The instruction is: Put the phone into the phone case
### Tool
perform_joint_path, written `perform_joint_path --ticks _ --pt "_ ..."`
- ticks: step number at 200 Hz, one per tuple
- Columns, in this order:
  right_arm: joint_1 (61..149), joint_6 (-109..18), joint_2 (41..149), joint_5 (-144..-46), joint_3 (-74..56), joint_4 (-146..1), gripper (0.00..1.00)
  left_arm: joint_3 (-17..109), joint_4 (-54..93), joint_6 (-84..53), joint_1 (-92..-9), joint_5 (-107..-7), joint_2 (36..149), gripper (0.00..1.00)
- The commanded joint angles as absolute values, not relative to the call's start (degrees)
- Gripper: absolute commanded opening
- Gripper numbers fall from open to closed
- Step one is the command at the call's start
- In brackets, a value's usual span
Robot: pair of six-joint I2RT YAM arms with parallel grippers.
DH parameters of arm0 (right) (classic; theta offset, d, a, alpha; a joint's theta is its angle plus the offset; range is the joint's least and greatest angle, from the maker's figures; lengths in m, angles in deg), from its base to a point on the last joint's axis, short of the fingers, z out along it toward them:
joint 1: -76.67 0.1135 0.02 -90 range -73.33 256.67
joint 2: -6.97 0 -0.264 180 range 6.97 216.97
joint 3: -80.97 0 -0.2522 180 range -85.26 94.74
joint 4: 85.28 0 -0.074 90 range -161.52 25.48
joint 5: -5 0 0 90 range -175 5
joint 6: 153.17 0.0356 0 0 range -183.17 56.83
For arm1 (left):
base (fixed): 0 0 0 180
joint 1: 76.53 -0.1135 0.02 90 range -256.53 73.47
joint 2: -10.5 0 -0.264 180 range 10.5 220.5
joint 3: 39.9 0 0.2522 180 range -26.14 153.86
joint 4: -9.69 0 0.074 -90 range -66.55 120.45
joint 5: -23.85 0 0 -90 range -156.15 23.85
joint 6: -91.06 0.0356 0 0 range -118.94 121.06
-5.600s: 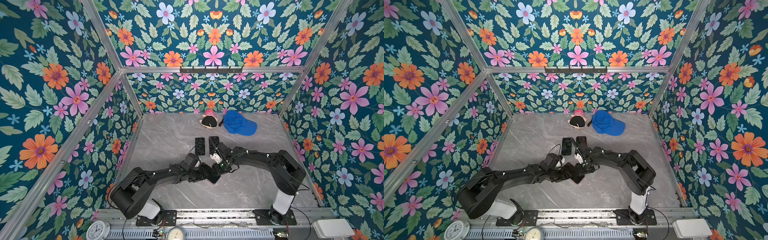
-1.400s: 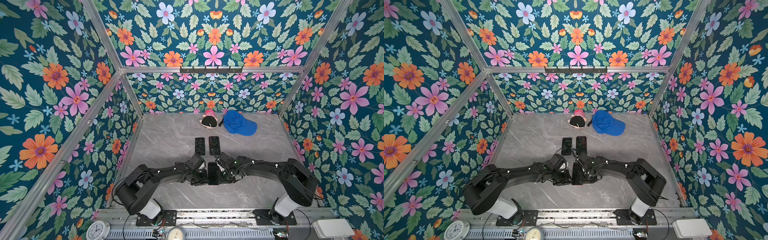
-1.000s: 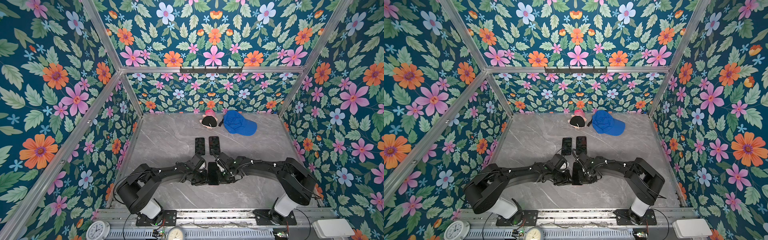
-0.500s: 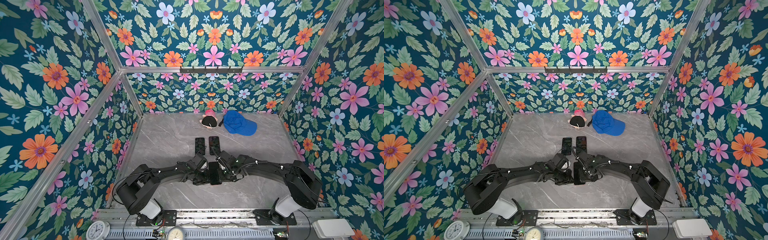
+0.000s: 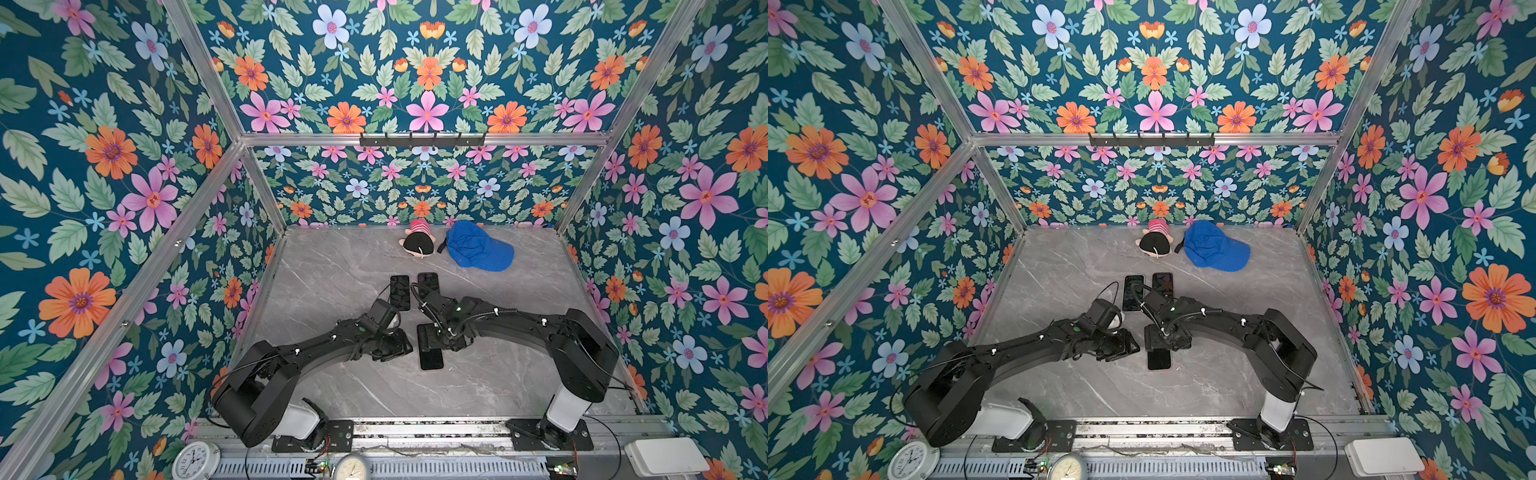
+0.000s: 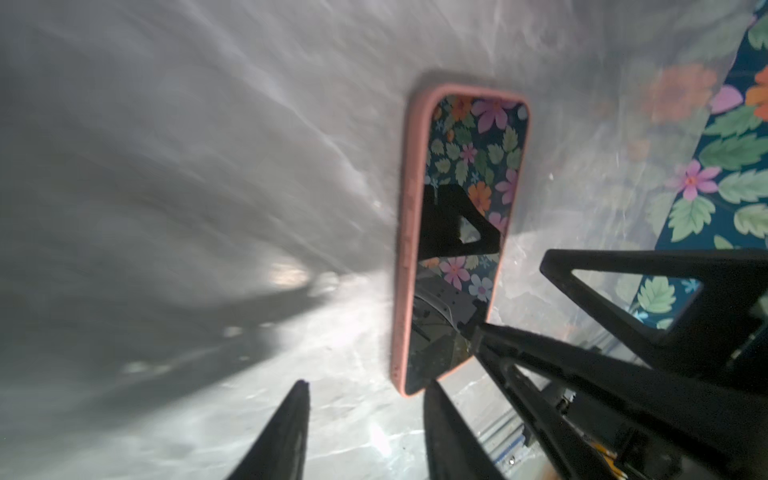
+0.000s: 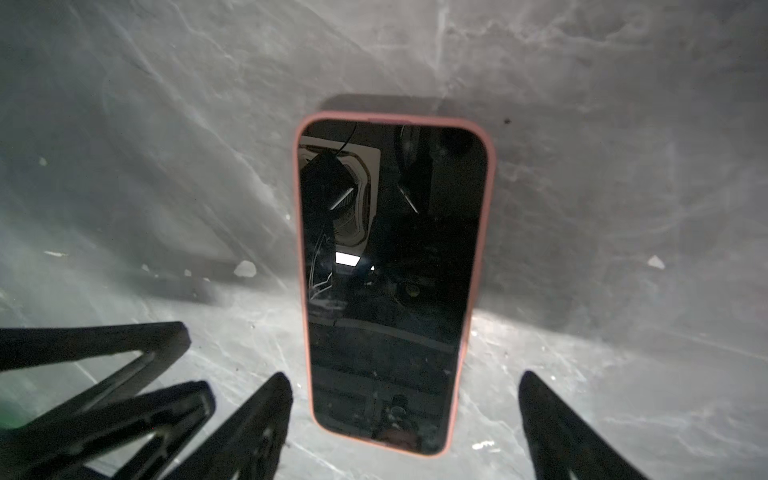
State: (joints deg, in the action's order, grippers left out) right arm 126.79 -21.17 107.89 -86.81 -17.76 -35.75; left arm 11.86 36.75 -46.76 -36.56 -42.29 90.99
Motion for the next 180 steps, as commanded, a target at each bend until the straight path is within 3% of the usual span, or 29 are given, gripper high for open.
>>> perform_joint_path --ticks 1,12,64,180 --pt "127.0 -21.0 110.2 -85.3 -15.0 -32.9 0.93 11.2 39.7 -44.1 -38.8 -43.1 89.8 0.61" --pt "127.1 -21.0 111.8 -84.8 -13.3 -31.6 0.99 10.7 39.7 -43.6 -39.7 -42.7 89.4 0.67" --pt "128.3 -19.6 117.5 -81.5 -7.9 -25.3 0.98 9.9 39.7 -42.3 -41.2 -41.9 89.5 0.79" --pt "128.8 -19.1 120.9 -81.3 -7.1 -24.7 0.78 8.9 38.7 -42.3 -41.9 -41.6 89.2 0.80"
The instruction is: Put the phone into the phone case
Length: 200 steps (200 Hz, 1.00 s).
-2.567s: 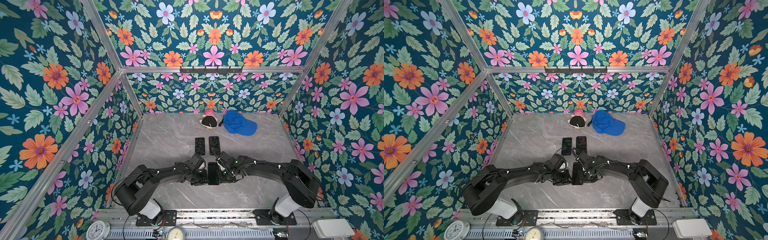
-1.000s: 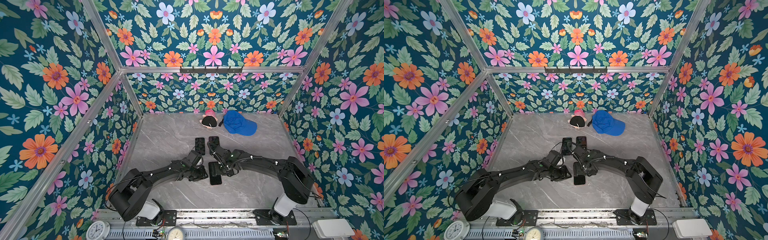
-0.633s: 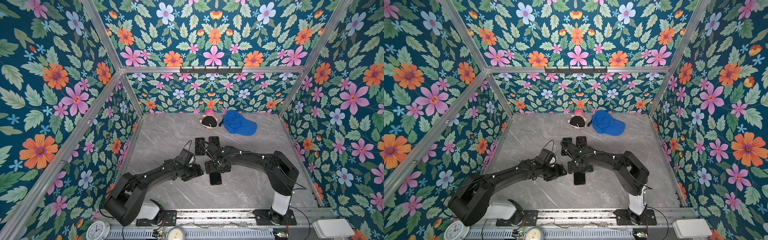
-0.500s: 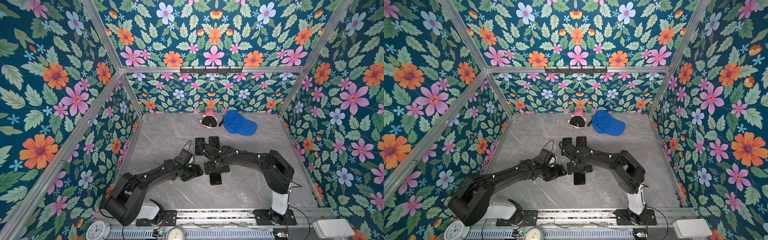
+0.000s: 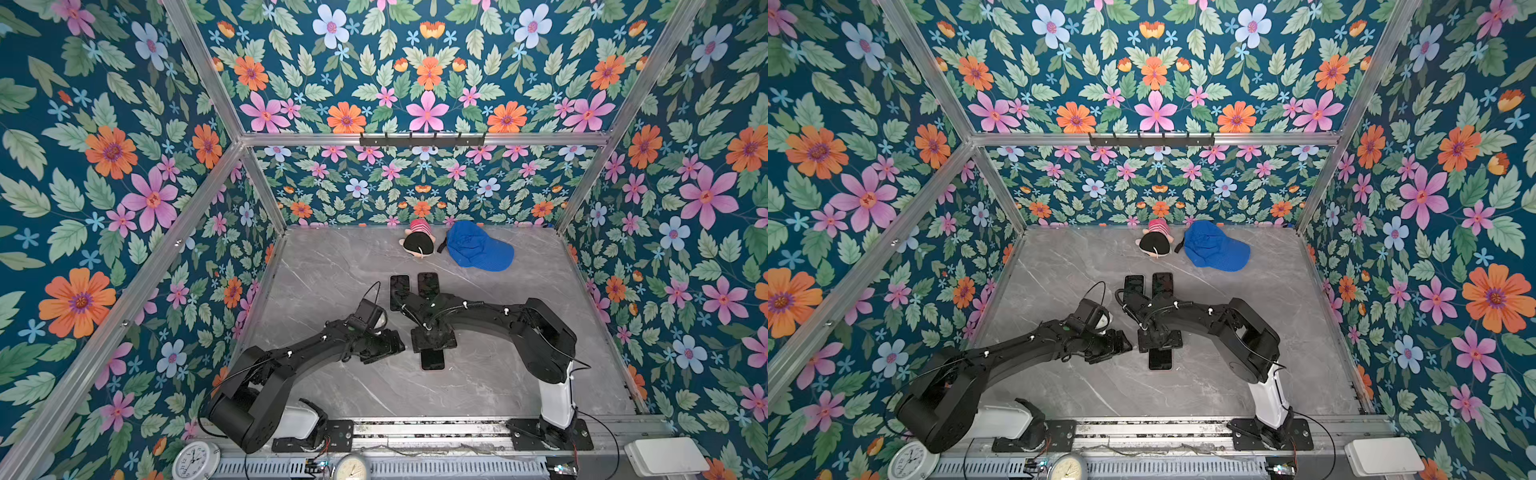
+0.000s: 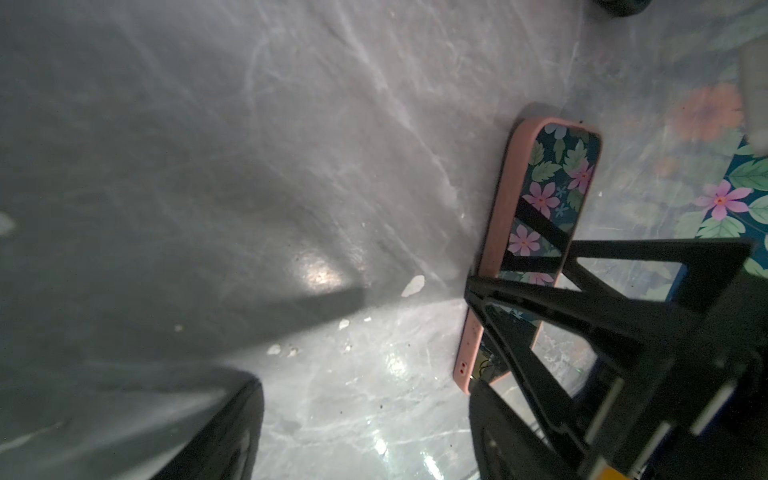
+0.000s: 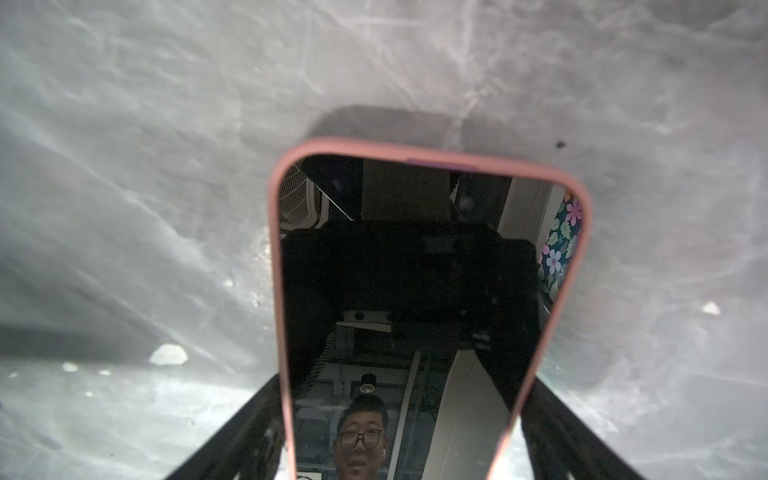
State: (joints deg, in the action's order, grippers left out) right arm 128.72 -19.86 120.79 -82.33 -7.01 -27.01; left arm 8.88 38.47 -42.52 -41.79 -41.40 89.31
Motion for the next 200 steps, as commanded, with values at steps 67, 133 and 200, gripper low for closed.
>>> perform_joint_path --ticks 67,133,200 --pt "122.8 -23.9 112.6 -80.3 -11.6 -25.2 0.68 12.2 38.8 -40.1 -42.2 -41.4 90.5 0.80" --pt "107.2 -40.5 116.7 -80.8 -3.5 -24.9 0.64 20.0 39.6 -36.3 -42.4 -41.0 93.2 0.79" --pt "100.1 -49.0 128.9 -82.4 11.8 -22.1 0.63 24.5 39.7 -34.7 -43.2 -39.7 98.2 0.79"
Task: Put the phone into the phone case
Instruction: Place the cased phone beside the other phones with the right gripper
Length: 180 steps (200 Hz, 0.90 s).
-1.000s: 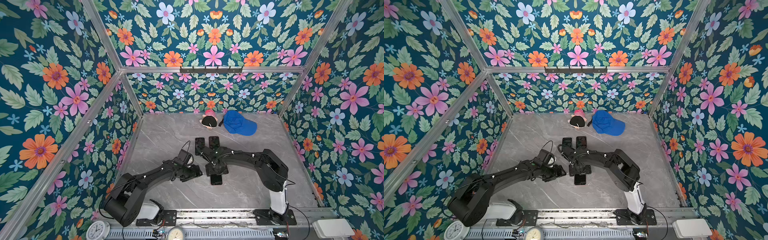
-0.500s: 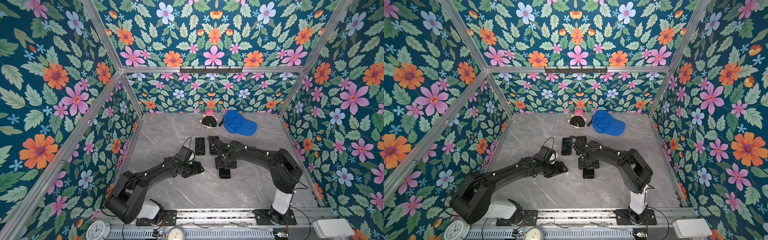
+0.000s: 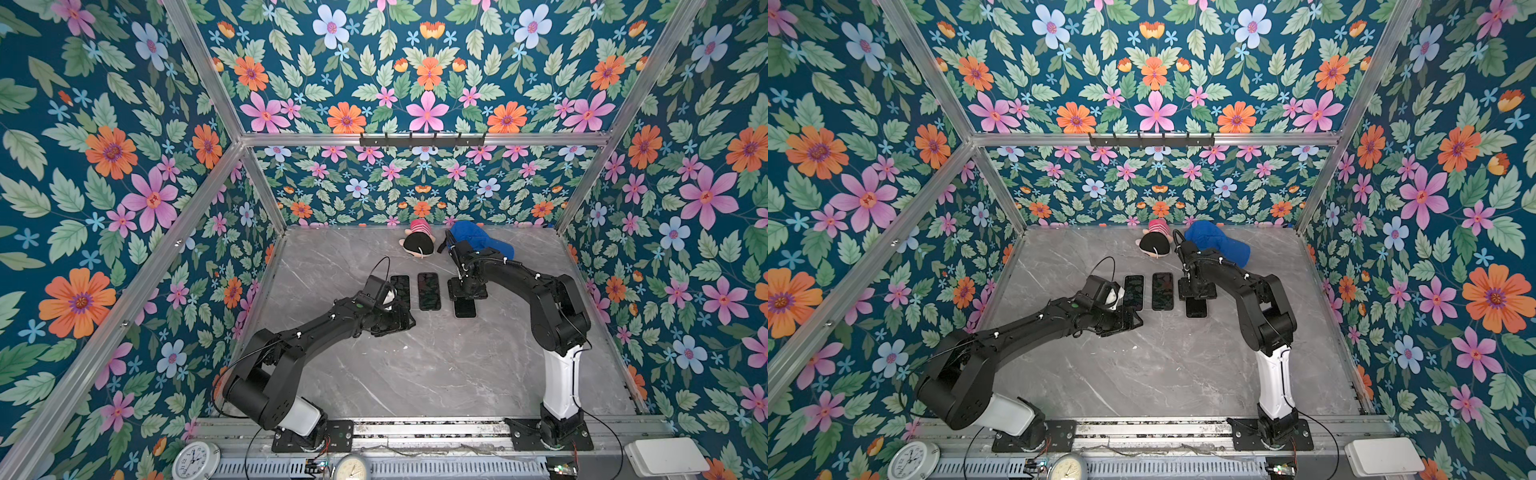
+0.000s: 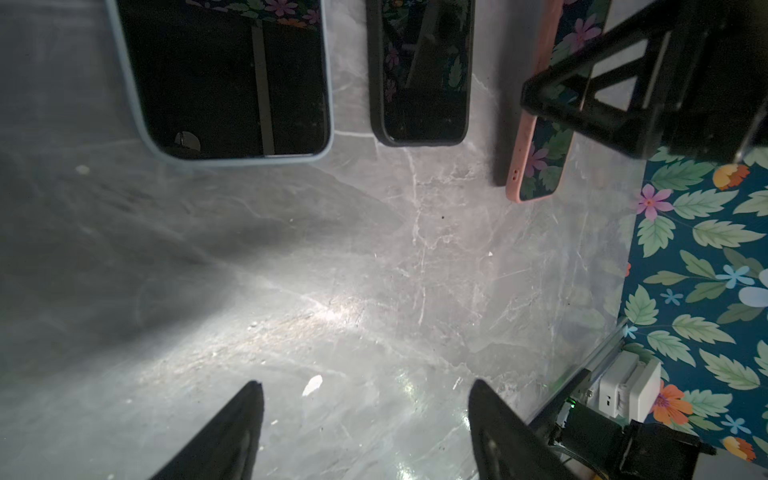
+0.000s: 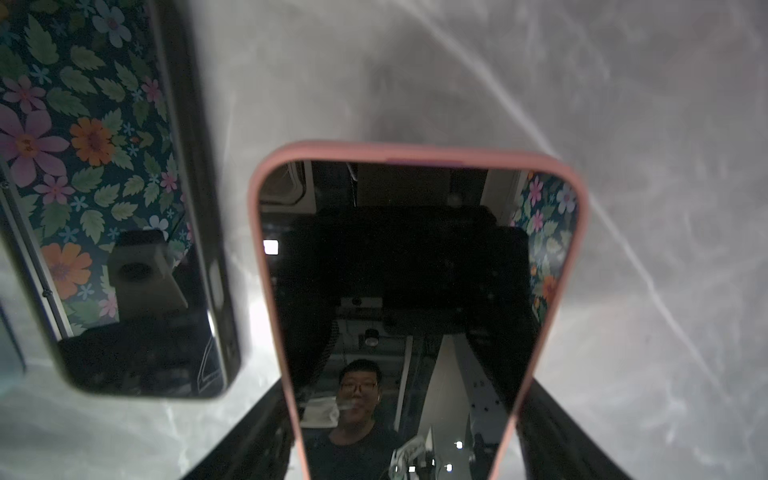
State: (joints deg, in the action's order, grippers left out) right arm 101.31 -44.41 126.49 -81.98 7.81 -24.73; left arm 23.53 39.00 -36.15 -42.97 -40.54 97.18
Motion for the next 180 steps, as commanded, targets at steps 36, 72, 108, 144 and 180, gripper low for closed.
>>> perform_joint_path --ticks 36,72,108,144,180 --pt "99.1 -50.5 133.3 -83.4 17.6 -20.8 0.63 25.2 39.3 -34.4 -43.7 -39.1 99.5 0.79" --pt "99.0 -50.0 136.3 -84.0 20.8 -19.8 0.64 25.3 39.0 -34.3 -44.0 -38.7 100.1 0.79" --pt "98.9 -48.9 137.9 -83.2 22.0 -19.2 0.65 24.8 38.9 -34.4 -44.2 -38.7 100.0 0.79" --pt "98.4 -47.1 138.8 -82.7 22.4 -18.8 0.66 24.4 38.6 -34.4 -44.4 -38.8 99.6 0.79" --pt "98.3 -44.6 139.2 -83.0 22.8 -17.5 0.67 24.2 38.5 -34.3 -44.6 -38.9 99.6 0.79"
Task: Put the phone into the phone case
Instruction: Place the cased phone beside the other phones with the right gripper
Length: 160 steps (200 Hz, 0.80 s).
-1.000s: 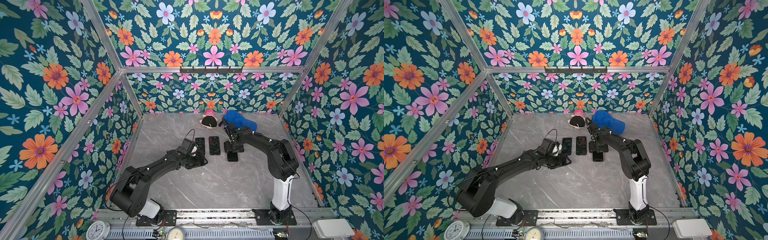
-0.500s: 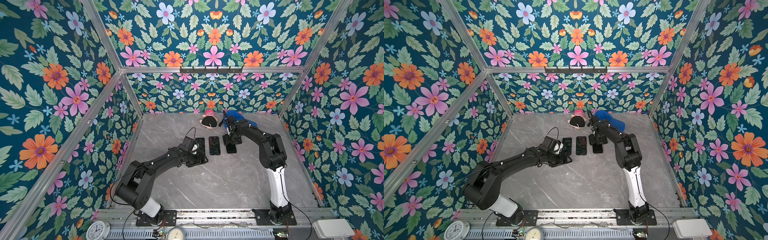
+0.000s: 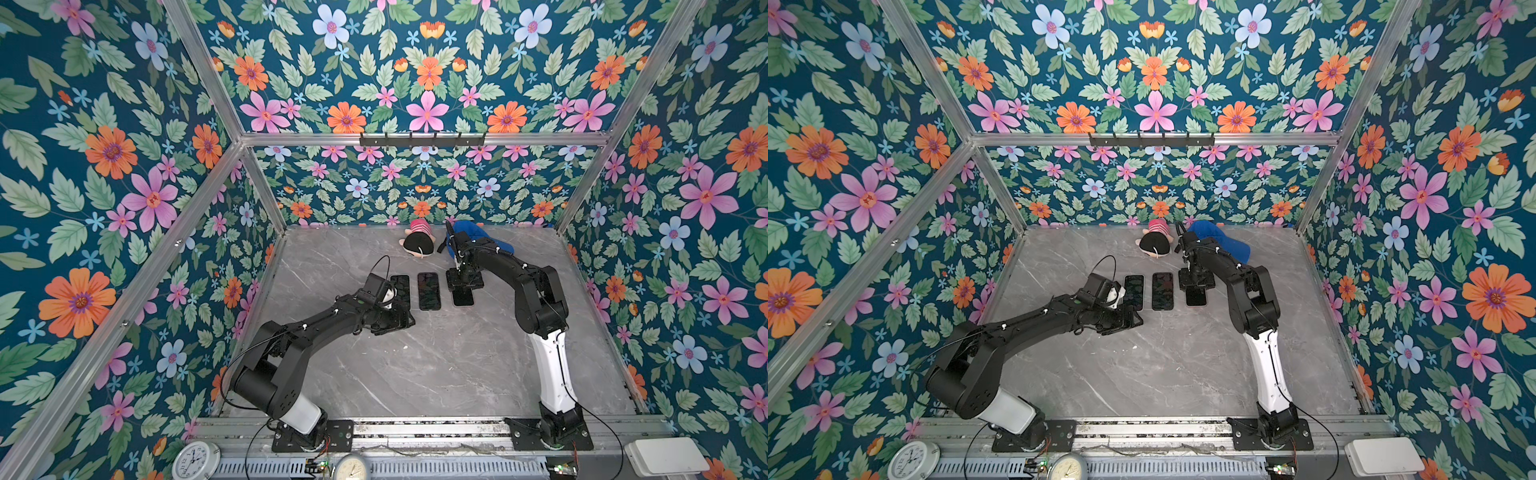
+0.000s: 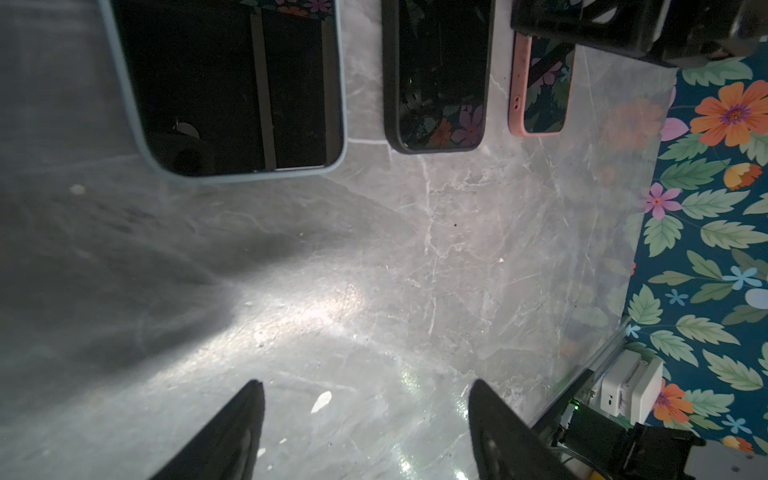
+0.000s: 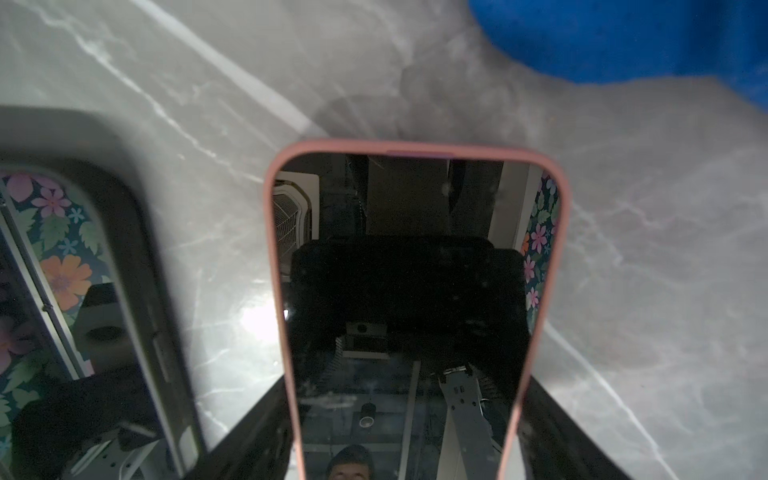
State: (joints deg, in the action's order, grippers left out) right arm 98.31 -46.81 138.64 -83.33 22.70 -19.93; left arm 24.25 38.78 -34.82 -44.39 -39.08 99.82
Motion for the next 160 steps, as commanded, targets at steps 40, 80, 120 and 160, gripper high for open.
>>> perform_joint_path --ticks 40,80,120,160 --pt "98.3 -43.5 139.1 -83.6 22.4 -17.0 0.69 24.1 38.6 -34.2 -45.0 -39.1 99.7 0.79" --pt "98.5 -43.9 138.0 -83.4 22.2 -16.6 0.88 23.8 38.9 -32.9 -45.6 -41.2 98.5 0.81" --pt "98.8 -44.2 133.1 -82.6 19.7 -17.7 0.99 24.7 39.4 -31.0 -46.1 -46.2 96.1 0.84" --pt "99.1 -44.5 125.0 -84.1 11.7 -22.7 0.99 24.7 38.9 -29.5 -46.1 -49.7 93.1 0.87"
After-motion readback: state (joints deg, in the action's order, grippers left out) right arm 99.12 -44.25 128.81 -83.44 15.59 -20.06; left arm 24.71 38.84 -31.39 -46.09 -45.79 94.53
